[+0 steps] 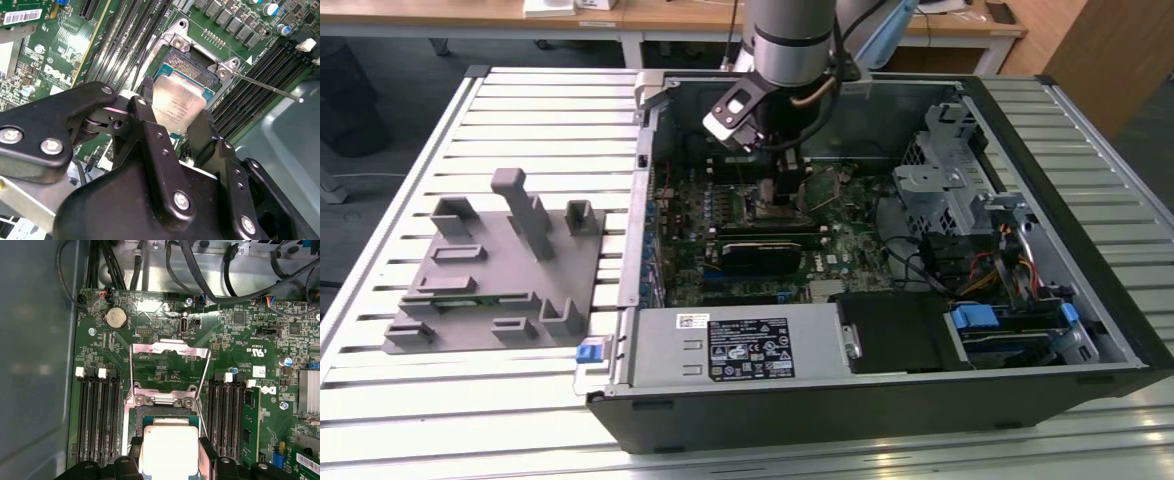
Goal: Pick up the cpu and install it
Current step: 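Place the cpu into insertion slot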
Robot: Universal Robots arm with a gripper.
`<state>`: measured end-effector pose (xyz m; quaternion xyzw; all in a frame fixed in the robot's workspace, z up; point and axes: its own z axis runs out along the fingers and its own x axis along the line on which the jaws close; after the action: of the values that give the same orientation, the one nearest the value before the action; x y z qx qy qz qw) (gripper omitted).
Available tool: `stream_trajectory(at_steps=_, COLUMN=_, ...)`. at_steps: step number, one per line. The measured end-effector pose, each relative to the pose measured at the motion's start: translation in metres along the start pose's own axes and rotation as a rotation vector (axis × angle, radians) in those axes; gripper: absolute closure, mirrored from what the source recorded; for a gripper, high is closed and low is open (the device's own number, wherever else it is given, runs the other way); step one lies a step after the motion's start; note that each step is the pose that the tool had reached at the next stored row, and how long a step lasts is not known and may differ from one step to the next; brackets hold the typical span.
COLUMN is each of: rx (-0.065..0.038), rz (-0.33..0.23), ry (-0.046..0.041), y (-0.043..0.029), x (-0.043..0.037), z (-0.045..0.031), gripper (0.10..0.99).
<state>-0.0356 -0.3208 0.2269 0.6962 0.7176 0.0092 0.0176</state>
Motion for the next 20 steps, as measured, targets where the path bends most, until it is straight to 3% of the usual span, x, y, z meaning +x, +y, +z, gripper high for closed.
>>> stream_trajectory(at_steps=20, rx=0.0, rz=0.014, ry=-0.0007, y=-0.0019, x=0.0009, z=0.0113, gripper=0.561)
